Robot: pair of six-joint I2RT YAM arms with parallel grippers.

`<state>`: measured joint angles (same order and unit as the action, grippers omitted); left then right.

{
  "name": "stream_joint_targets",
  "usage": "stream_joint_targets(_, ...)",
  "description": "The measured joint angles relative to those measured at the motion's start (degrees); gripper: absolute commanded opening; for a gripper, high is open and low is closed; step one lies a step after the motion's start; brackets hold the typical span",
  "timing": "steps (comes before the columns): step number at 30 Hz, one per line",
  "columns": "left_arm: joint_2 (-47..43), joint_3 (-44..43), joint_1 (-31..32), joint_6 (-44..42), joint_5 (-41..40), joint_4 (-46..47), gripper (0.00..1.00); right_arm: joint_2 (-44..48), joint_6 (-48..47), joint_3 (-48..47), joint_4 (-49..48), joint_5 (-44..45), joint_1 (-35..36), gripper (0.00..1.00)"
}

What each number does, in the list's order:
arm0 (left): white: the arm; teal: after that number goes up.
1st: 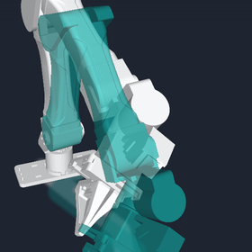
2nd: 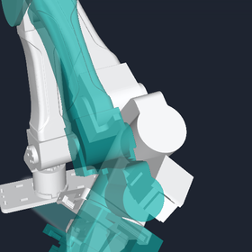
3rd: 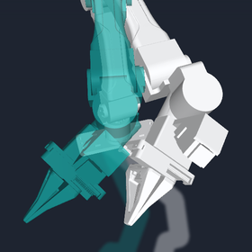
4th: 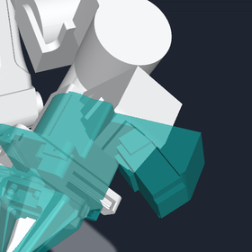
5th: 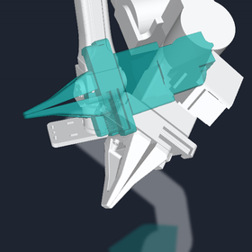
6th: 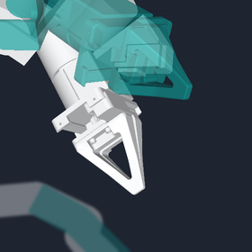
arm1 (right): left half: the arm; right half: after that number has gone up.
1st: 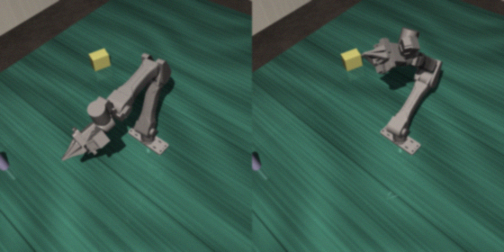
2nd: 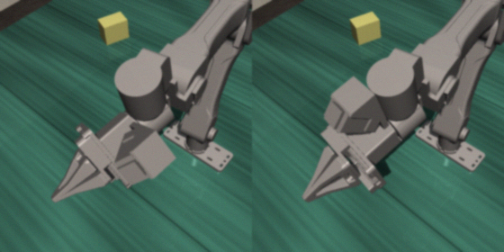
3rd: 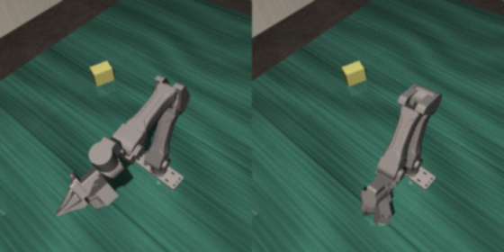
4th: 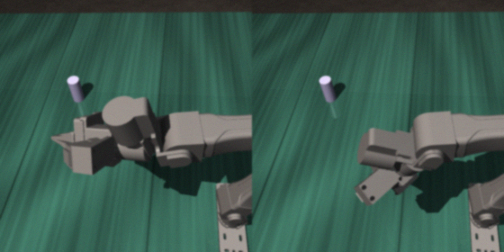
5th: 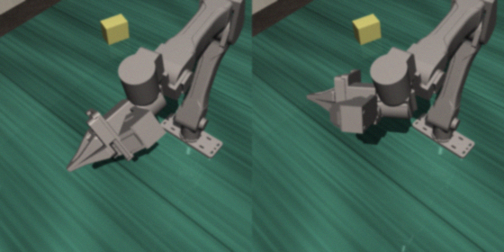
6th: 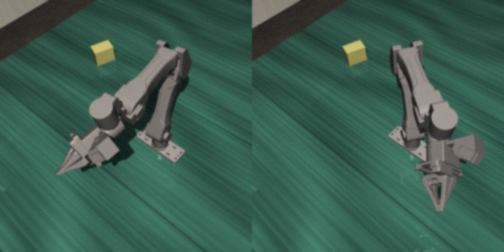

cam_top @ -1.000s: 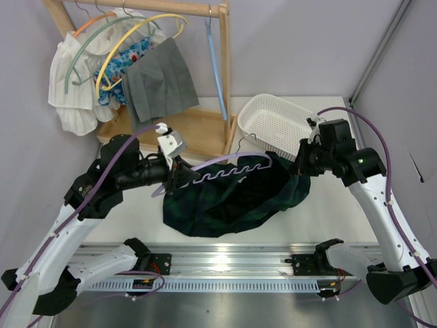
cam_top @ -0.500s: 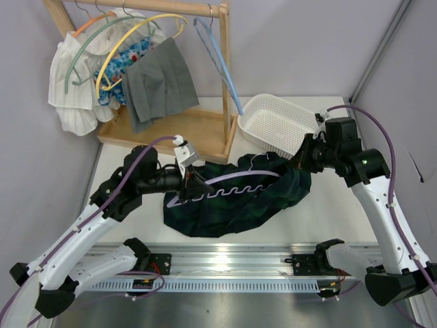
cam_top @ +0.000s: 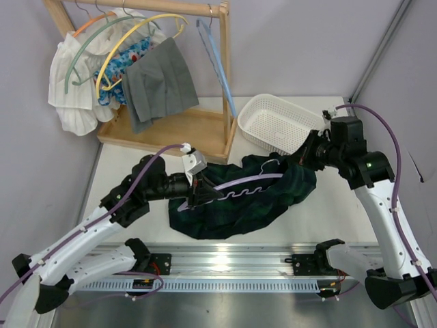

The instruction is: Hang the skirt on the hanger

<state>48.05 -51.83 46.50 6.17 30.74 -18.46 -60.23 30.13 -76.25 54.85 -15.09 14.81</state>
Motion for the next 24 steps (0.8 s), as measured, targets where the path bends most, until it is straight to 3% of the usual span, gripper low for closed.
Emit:
stream_joint_targets(11, 7.3, 6.1, 5.6, 2.1, -7.0, 10.9, 0.0, 5.9, 1.5, 0.6, -3.3, -1.6, 0.2, 0.0)
stream_joint_targets(19, 2.4, 18.7, 6.2, 6.1, -11.1, 24.0, 0.0, 7.0, 1.1, 7.8, -5.1, -3.4, 1.2, 0.0)
stream_joint_targets(24, -1.6, 22.3, 6.3, 6.9, -12.9, 29.7, 0.0, 7.7, -0.7, 10.5, -3.4, -0.7, 1.5, 0.0)
